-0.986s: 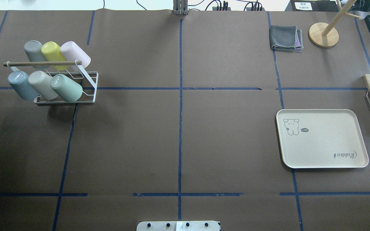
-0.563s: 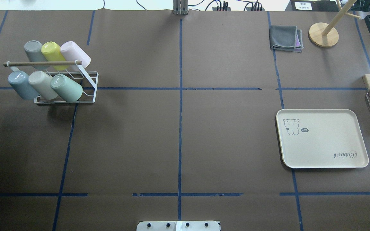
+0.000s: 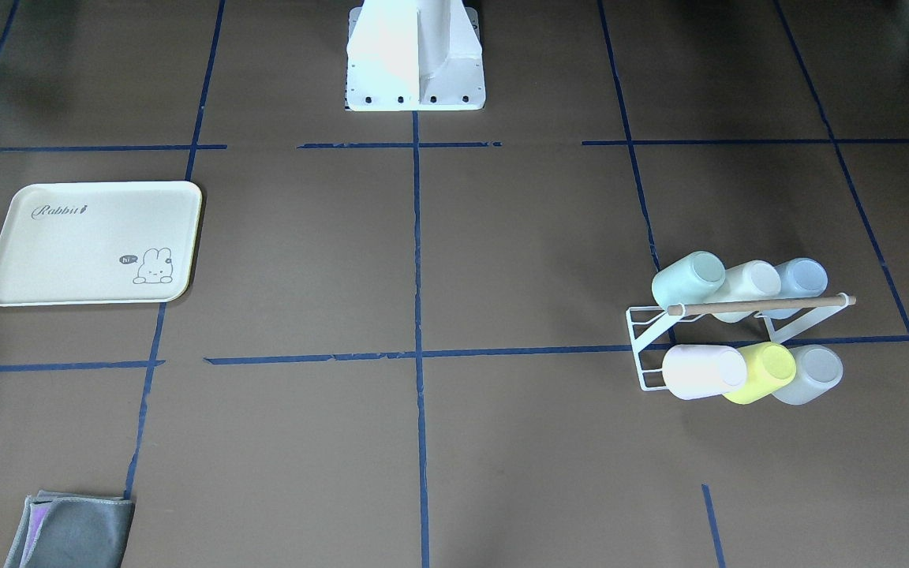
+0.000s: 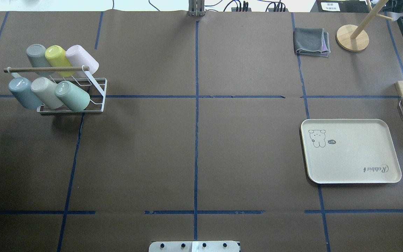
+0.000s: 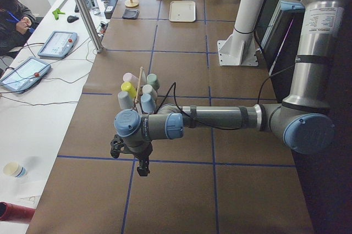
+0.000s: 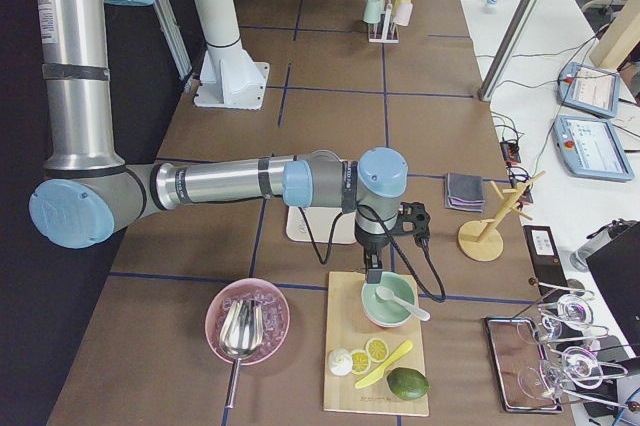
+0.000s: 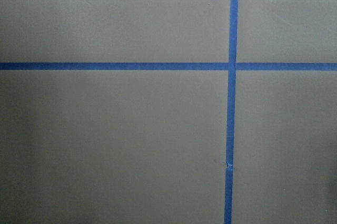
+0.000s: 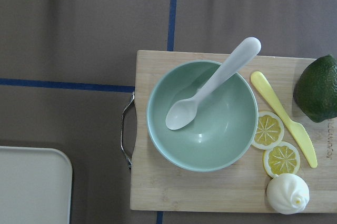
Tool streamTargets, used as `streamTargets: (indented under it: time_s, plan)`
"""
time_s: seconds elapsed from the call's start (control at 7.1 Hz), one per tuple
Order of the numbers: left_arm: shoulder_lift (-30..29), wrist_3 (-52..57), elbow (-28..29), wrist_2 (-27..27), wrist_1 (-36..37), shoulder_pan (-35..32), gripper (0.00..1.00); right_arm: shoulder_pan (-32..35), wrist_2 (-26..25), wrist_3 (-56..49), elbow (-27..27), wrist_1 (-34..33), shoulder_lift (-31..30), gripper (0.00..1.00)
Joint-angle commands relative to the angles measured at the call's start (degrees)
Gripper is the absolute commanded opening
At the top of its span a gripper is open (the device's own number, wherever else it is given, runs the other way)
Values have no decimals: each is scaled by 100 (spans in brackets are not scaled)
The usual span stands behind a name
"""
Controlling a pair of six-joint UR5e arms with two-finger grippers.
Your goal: Pick up and place green cup on tray
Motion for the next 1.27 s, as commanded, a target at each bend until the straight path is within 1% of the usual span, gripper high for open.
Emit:
streamTargets:
  time_s: [0.0, 0.14, 0.28, 0.42, 0.56, 0.7, 0.85, 0.99, 1.13]
  plan:
    - [-3, 9, -14, 0, -6, 0, 100, -144, 161, 639, 316, -4, -81, 100]
    - [-3, 9, -32, -8, -6, 0, 100, -345, 232, 1018, 650, -4, -142, 100]
    - [5, -9, -136, 0, -6, 0, 100, -582, 216, 1317, 914, 4, -360, 100]
    - [5, 0, -181, -8, -6, 0, 100, -802, 215, 1834, 995, 4, -362, 100]
    - [5, 0, -190, -8, -6, 0, 100, -1013, 215, 2117, 1030, 117, -406, 100]
    - [14, 0, -225, -17, -6, 0, 100, -1224, 207, 2503, 1031, 1076, -894, 100]
    - [40, 0, -277, -17, 3, 0, 100, -1574, 111, 3464, 961, 2295, -1186, 100]
    - [32, 0, -278, -17, -5, 0, 100, -1917, -108, 3935, 804, 2968, -1476, 99]
    - [32, 0, -295, -17, -6, 0, 100, -2199, -284, 4322, 602, 3506, -1583, 98]
